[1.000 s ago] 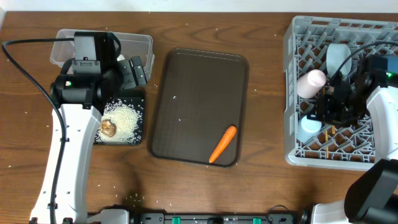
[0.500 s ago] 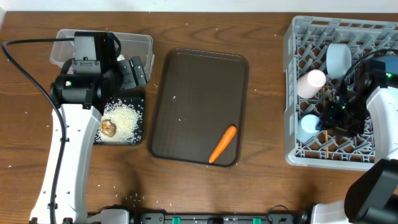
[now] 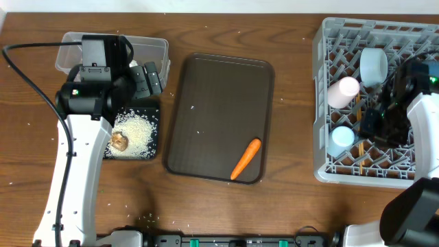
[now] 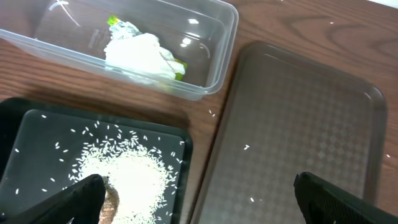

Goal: Sort waste into correct bins and load items into the dishwasher rack

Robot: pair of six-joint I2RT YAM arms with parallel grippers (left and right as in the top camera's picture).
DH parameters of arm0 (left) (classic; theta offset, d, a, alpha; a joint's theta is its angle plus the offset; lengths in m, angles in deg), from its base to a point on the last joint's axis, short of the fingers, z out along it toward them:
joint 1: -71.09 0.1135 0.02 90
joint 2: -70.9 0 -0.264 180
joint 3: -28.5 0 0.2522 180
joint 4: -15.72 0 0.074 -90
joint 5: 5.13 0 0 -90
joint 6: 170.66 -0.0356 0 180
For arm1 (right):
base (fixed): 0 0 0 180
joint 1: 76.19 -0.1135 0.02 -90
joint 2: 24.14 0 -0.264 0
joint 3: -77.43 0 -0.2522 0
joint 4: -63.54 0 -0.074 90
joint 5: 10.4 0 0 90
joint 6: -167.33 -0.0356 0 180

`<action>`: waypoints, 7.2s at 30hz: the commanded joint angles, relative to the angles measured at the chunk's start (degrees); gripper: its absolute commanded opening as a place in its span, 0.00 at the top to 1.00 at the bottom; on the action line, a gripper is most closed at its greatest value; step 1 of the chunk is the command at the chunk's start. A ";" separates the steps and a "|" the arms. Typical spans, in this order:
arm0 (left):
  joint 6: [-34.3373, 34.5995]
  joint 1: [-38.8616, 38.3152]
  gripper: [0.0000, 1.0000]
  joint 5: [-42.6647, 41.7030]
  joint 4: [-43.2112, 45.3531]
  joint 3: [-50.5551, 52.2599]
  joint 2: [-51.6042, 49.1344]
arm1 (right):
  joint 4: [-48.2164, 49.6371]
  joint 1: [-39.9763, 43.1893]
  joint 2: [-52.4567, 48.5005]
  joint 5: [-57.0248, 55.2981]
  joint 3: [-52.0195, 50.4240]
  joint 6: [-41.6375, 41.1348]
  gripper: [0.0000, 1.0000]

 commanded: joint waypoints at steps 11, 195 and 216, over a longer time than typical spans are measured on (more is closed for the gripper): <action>-7.19 -15.65 0.02 -6.93 -1.68 -0.24 -6.51 | 15.13 -13.66 1.97 7.04 6.19 2.64 0.34; 2.49 7.04 0.02 4.00 -12.68 -9.33 -14.10 | 12.02 -9.25 5.73 12.90 9.77 8.85 0.39; 7.39 7.06 0.02 4.07 -8.31 -9.31 -8.11 | 12.37 -9.22 37.79 12.87 22.01 8.22 0.01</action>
